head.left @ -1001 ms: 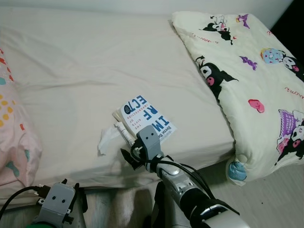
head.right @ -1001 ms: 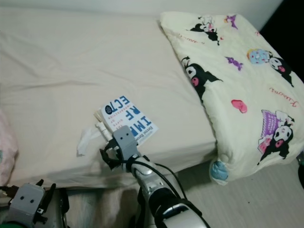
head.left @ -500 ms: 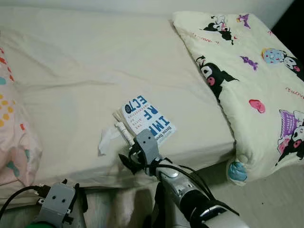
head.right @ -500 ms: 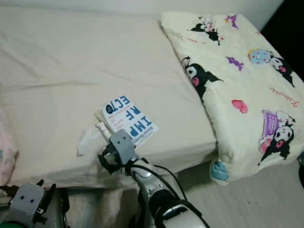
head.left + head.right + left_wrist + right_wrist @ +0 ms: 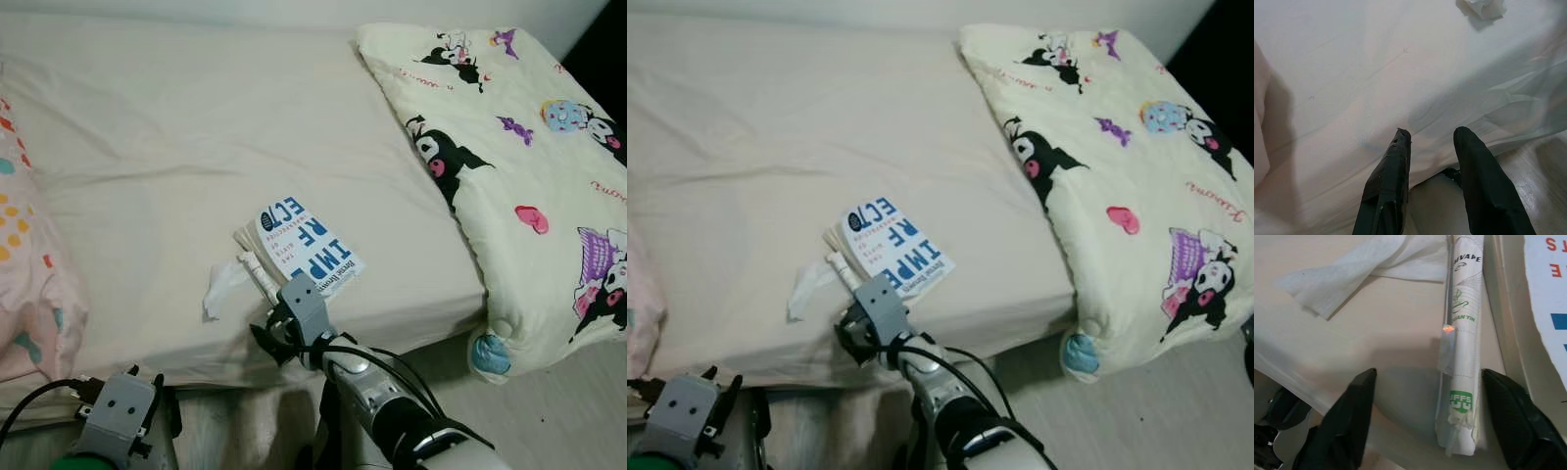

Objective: Clean up the room

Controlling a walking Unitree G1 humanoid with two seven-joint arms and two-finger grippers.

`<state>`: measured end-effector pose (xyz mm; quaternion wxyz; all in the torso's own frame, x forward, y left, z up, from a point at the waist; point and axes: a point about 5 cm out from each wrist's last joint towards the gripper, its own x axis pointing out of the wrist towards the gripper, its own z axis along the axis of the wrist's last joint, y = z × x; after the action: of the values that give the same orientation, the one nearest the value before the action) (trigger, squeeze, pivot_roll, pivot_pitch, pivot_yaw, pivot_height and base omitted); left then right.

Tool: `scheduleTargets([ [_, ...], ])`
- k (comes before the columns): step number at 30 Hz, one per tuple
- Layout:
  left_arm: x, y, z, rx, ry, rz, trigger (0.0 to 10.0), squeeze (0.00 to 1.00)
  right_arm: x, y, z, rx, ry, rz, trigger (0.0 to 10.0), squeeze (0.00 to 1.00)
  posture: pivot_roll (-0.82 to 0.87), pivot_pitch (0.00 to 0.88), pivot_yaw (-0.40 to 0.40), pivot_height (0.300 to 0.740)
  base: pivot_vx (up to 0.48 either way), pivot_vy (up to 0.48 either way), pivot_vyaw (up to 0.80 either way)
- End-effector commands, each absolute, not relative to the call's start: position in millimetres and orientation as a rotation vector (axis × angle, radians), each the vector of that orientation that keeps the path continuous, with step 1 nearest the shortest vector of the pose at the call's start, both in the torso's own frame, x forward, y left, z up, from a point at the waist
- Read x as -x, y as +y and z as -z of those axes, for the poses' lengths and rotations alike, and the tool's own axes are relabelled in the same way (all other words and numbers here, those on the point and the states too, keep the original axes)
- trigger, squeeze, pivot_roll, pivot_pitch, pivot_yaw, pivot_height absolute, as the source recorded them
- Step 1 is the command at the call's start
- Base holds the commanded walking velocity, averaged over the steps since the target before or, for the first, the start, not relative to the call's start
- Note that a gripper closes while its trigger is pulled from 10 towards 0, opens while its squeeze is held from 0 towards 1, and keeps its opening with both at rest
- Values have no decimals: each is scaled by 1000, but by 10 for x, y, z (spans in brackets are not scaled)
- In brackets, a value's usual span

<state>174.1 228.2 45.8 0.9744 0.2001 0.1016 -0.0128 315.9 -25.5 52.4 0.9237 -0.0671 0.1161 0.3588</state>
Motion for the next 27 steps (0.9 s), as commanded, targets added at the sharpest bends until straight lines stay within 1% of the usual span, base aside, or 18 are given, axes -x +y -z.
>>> scheduleTargets([
  [1,-1668,2284,-387,-400,250,32,10000,0,-3066,-144,-444,85,283,-749,0,0,135,184,-152,571,0,0,0],
  [11,-1710,2298,-395,-405,248,31,10000,0,-3072,-132,-460,59,275,-741,0,0,137,173,-147,571,0,0,0],
  [16,-1777,2263,-376,-405,245,46,10000,0,-3087,-153,-475,44,265,-730,0,0,132,157,-129,571,0,0,0],
  [27,-2052,2172,-346,-399,230,72,10000,0,-3101,-359,-429,2,246,-636,0,0,100,95,-83,571,0,0,0],
])
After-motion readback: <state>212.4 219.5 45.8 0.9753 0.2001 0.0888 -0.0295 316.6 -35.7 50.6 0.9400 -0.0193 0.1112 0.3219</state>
